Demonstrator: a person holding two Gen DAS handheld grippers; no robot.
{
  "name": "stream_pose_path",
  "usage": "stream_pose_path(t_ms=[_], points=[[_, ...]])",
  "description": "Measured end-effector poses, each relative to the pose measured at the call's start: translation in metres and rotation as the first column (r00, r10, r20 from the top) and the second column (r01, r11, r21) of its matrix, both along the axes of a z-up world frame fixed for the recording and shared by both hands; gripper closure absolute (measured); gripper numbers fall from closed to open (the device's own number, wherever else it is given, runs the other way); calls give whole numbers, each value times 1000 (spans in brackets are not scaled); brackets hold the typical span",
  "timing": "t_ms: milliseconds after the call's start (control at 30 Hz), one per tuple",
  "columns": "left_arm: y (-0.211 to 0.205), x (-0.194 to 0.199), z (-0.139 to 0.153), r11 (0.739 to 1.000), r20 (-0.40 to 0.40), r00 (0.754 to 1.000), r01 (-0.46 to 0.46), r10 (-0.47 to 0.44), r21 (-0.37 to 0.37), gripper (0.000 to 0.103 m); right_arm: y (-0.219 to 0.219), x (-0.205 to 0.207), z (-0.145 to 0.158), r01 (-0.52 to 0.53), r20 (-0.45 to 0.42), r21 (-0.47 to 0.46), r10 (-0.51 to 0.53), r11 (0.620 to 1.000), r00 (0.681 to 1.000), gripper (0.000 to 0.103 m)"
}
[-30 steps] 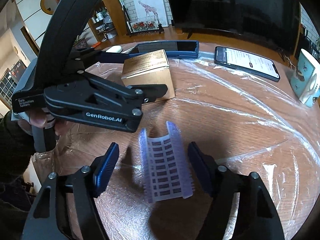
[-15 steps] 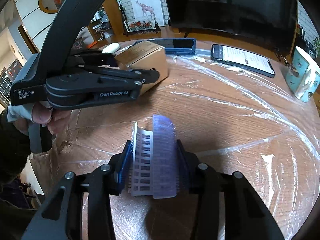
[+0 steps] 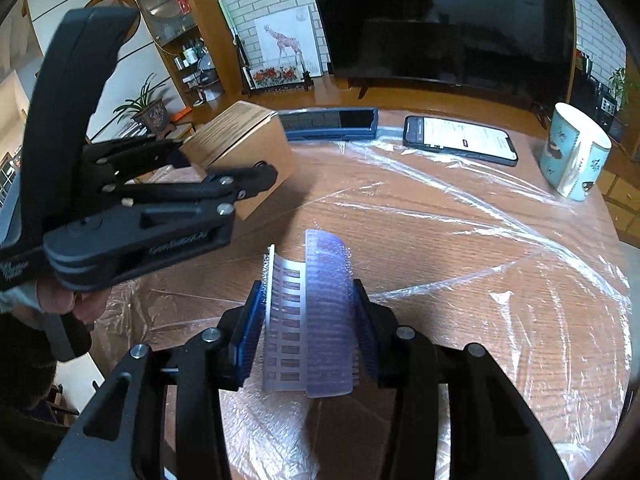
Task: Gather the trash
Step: 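Grasp the small cardboard box with the left tool while the right tool grasps the lavender mesh curler, then carry the cardboard box and mesh curler in both tools over the black bin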
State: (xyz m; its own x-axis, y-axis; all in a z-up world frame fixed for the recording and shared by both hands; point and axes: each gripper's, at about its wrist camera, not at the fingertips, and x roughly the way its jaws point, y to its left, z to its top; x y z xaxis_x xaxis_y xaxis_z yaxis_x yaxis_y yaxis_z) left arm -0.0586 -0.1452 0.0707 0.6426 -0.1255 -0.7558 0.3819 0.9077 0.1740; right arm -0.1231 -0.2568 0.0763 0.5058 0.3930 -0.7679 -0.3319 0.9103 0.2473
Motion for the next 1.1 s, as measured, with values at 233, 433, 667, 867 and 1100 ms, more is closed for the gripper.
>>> stream_pose_path(t_ms=[233, 433, 667, 867, 1100], points=[[-1, -24, 17, 999, 43, 998, -41, 41, 0, 54, -3, -8, 11, 4, 25, 19, -5, 1000, 1000, 61], [1, -43, 27, 998, 57, 996, -68, 69, -16, 54, -2, -22, 26, -11, 59, 23, 9, 1000, 998, 61], [3, -65, 34, 996, 67, 994, -89, 90, -26, 54, -1, -37, 38, -27, 97, 31, 23, 999, 995, 61], [5, -84, 40, 995, 83, 992, -97, 98, -21, 54, -1, -55, 43, -42, 112, 37, 38, 998, 993, 61], [6, -107, 42, 994, 92, 990, -108, 109, -22, 54, -3, -77, 47, -48, 106, 26, 45, 999, 993, 61]])
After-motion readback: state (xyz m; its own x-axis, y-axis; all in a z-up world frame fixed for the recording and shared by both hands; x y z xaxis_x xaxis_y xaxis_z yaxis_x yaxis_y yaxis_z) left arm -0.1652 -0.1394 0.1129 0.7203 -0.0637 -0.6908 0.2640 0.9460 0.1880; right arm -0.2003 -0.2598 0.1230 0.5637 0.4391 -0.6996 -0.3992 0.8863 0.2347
